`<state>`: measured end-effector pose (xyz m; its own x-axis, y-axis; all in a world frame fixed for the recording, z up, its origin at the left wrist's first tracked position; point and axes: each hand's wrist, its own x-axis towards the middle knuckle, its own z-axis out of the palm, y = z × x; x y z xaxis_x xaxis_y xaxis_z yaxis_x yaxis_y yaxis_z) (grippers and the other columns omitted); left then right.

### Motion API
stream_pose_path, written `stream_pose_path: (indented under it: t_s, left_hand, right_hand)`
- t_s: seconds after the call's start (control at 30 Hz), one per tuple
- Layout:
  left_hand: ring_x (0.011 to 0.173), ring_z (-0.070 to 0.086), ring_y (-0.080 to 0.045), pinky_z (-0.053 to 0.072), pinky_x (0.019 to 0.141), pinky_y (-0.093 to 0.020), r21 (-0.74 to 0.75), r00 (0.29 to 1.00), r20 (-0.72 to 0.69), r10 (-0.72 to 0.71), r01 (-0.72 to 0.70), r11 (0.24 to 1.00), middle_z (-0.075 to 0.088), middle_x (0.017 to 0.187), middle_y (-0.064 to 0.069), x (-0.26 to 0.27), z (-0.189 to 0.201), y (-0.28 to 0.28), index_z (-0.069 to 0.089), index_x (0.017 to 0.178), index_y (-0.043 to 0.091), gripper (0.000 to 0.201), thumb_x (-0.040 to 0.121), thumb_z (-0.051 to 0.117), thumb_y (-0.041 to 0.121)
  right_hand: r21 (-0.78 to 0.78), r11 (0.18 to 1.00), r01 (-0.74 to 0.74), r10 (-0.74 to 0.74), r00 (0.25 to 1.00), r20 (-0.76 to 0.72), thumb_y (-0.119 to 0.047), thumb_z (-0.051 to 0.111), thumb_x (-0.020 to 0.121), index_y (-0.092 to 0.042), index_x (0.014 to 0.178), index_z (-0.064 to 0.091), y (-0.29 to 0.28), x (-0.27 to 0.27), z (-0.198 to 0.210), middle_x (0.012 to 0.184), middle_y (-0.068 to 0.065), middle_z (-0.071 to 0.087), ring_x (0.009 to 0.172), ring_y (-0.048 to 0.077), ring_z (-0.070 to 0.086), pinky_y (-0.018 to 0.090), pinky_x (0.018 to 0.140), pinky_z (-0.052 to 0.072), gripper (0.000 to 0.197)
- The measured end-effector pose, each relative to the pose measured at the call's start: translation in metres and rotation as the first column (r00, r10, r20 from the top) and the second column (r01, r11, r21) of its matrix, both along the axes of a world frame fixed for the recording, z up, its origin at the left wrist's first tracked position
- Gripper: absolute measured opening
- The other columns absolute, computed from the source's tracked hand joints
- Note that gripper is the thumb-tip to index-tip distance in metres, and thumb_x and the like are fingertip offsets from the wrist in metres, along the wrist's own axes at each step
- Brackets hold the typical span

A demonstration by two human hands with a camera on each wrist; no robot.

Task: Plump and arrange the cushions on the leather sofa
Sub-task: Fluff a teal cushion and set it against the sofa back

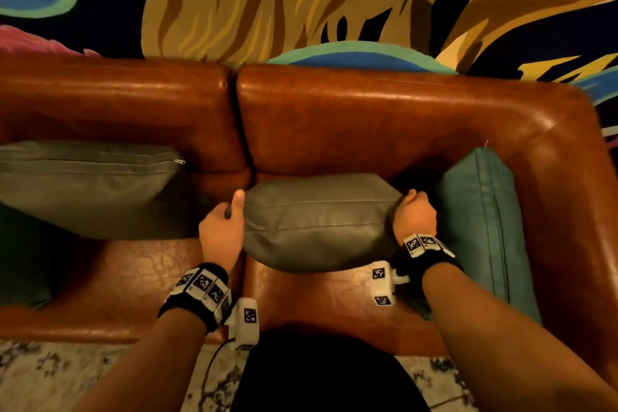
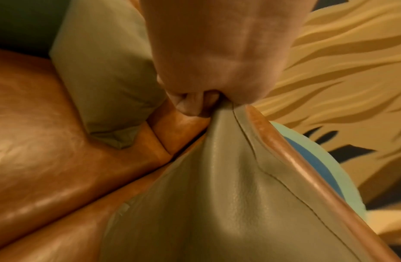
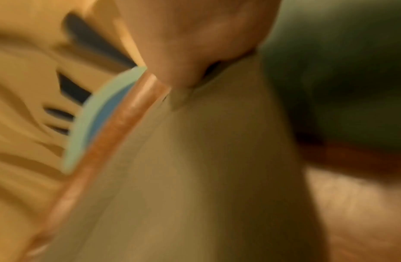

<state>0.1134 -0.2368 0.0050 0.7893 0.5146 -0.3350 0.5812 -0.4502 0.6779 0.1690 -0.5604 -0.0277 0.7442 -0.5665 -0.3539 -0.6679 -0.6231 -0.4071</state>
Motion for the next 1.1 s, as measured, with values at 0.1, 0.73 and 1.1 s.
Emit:
stream_pose_path:
  t_s: [0.1,0.73,1.1]
  left_hand:
    - [0.068,0.057,-0.024,0.036,0.065,-0.035,0.009,0.992,0.051,-0.117,0.117,0.993,0.06,0.066,-0.009,0.004,0.012,0.015,0.056,0.069,0.006,0.056,0.099,0.049,0.053]
    - [0.082,0.067,-0.033,0.046,0.065,-0.036,-0.107,0.653,-0.051,-0.756,0.749,0.654,0.069,0.087,-0.014,0.0,0.036,-0.166,0.051,0.087,0.016,0.02,0.097,0.055,0.033]
    - [0.136,0.042,-0.035,0.034,0.102,-0.063,0.402,0.94,-0.188,-0.285,0.338,0.851,0.042,0.154,-0.009,0.017,-0.035,0.005,0.058,0.137,0.024,0.038,0.1,0.052,0.033]
  right_hand:
    - [0.038,0.998,-0.056,0.045,0.969,0.243,-0.029,0.034,0.106,0.003,0.104,0.06,-0.003,0.0,0.019,0.101,0.033,0.066,0.096,0.049,0.062,0.046,0.077,0.046,0.042]
    - [0.549,0.698,-0.46,0.33,0.887,0.323,-0.009,0.077,0.079,-0.013,0.114,0.058,0.041,-0.1,0.025,0.105,-0.003,0.064,0.097,-0.006,0.06,0.03,0.087,0.05,0.04]
    - [0.557,0.827,-0.076,-0.039,0.981,0.191,-0.037,0.067,0.089,-0.026,0.09,0.067,-0.034,-0.088,-0.02,0.091,-0.002,0.074,0.089,0.02,0.07,0.054,0.088,0.054,0.01]
